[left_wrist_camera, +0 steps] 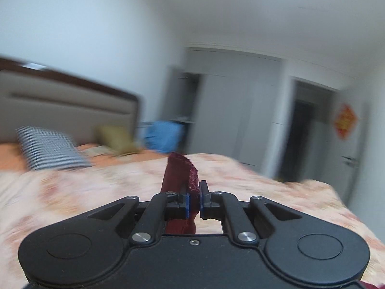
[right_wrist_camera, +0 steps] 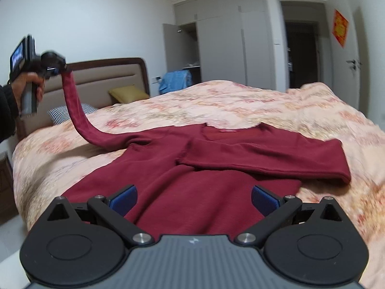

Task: Fold small clothes
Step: 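Grasp the other sleeve cuff with the left gripper and fold it across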

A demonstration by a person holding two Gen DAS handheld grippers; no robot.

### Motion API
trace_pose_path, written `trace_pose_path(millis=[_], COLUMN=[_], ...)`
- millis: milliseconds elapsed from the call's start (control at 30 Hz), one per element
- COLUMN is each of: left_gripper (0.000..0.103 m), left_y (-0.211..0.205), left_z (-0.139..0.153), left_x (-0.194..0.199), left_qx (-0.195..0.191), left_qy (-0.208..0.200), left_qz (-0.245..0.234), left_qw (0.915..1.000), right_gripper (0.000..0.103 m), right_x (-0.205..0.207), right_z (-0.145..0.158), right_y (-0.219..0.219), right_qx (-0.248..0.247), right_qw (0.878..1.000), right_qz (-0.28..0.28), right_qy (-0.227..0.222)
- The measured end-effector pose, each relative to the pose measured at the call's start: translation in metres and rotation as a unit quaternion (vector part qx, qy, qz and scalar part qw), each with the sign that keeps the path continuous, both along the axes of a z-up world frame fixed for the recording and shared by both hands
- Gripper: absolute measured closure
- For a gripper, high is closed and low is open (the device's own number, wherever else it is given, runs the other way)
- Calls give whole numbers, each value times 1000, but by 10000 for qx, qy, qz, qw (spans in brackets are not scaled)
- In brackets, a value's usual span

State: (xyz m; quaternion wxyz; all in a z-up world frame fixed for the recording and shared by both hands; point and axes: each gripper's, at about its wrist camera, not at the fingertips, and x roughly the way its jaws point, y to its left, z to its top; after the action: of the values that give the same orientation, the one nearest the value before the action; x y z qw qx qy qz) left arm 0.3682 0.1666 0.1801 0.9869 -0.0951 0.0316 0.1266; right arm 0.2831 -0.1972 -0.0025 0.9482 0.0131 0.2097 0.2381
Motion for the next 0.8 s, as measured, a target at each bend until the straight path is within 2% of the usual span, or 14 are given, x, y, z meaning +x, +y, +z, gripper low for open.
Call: trace_pose_path(millis=[100,200,300,400,567,700,767,800], left_gripper=[96,96,96,96,96,93,84,75], left_y=[-58,-116,-176,-221,-261,-270,-265,-264], left_z=[4,-9,-41,-80,-148,-173,-176,-176], left_x=[21,37,48,61,76,77,77,77], left_qx=[201,395,801,772,691,435,194,118], left_qy=[49,161,374,787,1490,1840,1956,1970], left_qz=[-719,-1337,-1732,-2171,-2635,-2843,-2974,-3041], left_qw=[9972,9901,9809,9699,9506,9399,9343,9320], right_gripper=[0,0,0,0,0,0,0,0], right_x=[3,4,3,0,-4,-7,-9,-9], right_z=[-4,-8,-11,-16,-26,-33,-36,-36], right_y=[-17,-32,-47,-62,-78,-87,-88,-89], right_qx=[161,261,333,382,380,509,530,542], right_qw=[9996,9987,9975,9962,9939,9915,9908,9906], right_qz=[-196,-400,-561,-699,-903,-1026,-1071,-1080], right_qy=[84,154,267,363,510,611,638,648])
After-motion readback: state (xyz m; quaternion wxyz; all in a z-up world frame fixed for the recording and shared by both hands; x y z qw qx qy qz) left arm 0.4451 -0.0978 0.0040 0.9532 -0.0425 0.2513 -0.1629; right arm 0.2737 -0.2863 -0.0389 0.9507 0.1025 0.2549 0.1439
